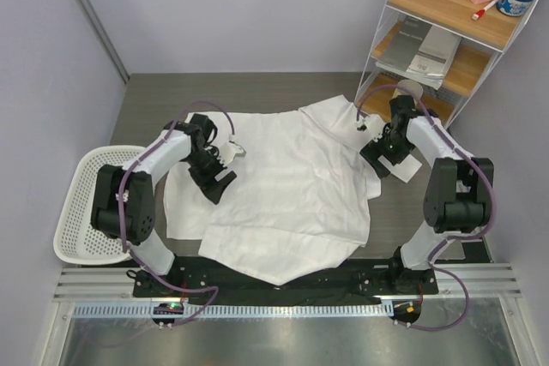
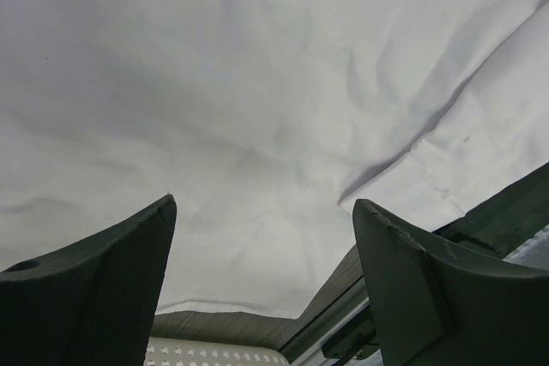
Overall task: Fold and stack the long sleeve shirts
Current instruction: Flatten the shirt out
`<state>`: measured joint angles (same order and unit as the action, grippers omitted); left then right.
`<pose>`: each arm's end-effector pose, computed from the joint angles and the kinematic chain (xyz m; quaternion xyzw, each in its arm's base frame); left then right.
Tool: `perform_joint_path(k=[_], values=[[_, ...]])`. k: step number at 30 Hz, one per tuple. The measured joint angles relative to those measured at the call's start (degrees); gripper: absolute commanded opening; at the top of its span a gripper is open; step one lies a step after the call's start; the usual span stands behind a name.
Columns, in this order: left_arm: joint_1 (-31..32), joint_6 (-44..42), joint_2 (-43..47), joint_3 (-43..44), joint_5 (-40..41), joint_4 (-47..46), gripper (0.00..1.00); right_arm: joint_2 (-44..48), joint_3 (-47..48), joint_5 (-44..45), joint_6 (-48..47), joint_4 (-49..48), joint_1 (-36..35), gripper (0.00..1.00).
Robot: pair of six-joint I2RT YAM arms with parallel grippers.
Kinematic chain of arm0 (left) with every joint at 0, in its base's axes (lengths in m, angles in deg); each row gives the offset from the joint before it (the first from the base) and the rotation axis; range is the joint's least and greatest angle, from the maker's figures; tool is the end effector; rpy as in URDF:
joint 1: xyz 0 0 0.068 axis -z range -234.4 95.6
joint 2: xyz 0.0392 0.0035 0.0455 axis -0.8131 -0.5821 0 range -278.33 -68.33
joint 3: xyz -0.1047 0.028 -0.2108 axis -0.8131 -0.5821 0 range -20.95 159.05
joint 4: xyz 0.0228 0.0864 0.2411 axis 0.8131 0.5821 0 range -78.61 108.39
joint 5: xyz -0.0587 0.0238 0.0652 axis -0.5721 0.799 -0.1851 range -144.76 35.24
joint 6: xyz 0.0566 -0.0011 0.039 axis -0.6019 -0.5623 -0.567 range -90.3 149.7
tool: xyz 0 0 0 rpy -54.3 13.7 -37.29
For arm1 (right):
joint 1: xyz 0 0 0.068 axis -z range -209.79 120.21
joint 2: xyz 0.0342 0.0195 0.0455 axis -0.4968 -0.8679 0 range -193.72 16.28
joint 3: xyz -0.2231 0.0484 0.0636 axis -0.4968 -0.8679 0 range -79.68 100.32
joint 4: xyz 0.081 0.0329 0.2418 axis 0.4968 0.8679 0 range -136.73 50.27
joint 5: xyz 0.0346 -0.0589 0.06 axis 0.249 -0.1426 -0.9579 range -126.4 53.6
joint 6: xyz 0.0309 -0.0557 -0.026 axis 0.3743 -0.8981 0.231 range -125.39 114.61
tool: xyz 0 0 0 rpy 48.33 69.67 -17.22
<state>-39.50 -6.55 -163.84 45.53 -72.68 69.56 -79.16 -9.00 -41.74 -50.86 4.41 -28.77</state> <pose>0.2732 -0.0903 0.1484 0.4297 0.8891 -0.1485 0.0525 0.3164 -0.0005 0.1676 -0.3803 0.9155 -0.0059 0.1309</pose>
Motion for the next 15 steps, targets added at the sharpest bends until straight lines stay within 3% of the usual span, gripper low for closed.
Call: perform_joint_path(k=[7,11,14,15], values=[[0.00,0.57,3.26,0.00,-1.22,0.90,0.84,-9.97,-0.17,5.99,-3.85,-6.40,0.39,0.97],[-0.02,1.33,4.07,-0.02,-1.49,0.94,0.84,-11.85,0.63,8.50,-5.18,-7.58,0.61,0.89],[-0.02,1.49,4.20,-0.04,-1.64,0.87,0.84,-12.72,1.44,10.03,-5.90,-7.65,0.59,0.62],[-0.02,1.53,4.31,-0.09,-1.68,0.87,0.83,-12.98,1.60,10.49,-6.29,-7.74,0.57,0.42]])
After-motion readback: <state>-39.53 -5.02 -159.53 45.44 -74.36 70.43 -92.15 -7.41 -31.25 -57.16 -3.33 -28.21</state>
